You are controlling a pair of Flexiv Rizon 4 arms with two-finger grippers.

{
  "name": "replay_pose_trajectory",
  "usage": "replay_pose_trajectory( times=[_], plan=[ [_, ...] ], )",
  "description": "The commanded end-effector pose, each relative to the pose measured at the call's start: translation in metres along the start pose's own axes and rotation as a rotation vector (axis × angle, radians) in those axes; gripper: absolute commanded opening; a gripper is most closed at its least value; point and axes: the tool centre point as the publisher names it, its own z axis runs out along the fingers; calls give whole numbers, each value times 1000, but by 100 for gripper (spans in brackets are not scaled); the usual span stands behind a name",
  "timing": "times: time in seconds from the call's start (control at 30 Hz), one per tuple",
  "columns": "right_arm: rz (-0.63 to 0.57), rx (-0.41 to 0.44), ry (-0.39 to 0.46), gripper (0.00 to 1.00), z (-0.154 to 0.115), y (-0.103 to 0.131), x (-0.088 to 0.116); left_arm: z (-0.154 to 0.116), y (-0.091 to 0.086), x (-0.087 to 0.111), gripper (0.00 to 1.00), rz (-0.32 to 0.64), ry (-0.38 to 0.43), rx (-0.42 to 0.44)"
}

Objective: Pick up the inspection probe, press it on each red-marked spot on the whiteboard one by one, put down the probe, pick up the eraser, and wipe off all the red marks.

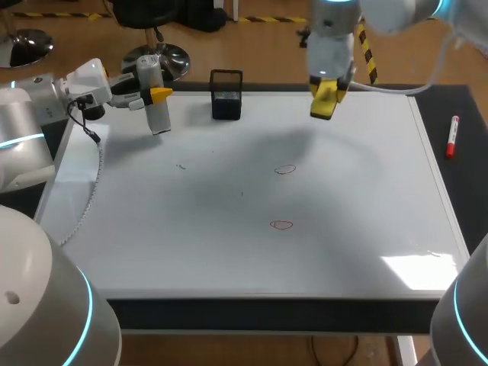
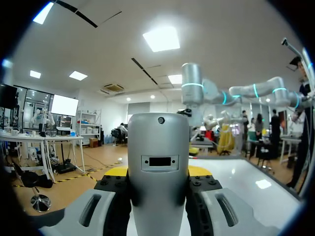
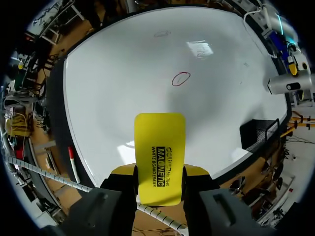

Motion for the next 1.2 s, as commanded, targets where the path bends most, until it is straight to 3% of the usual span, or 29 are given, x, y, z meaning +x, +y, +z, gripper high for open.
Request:
replay_pose_trajectory(
  times=[0.03, 0.57, 1.2],
  plan=[
    [23, -10, -3, 0, 1, -17, 9, 0, -1, 0, 0, 2, -2, 1],
    [122, 5, 9, 0, 9, -69, 46, 0, -1, 0, 0, 2, -2, 1],
    [190, 2, 14, 0, 12, -80, 74, 0, -1, 0, 0, 2, -2, 1]
  ],
)
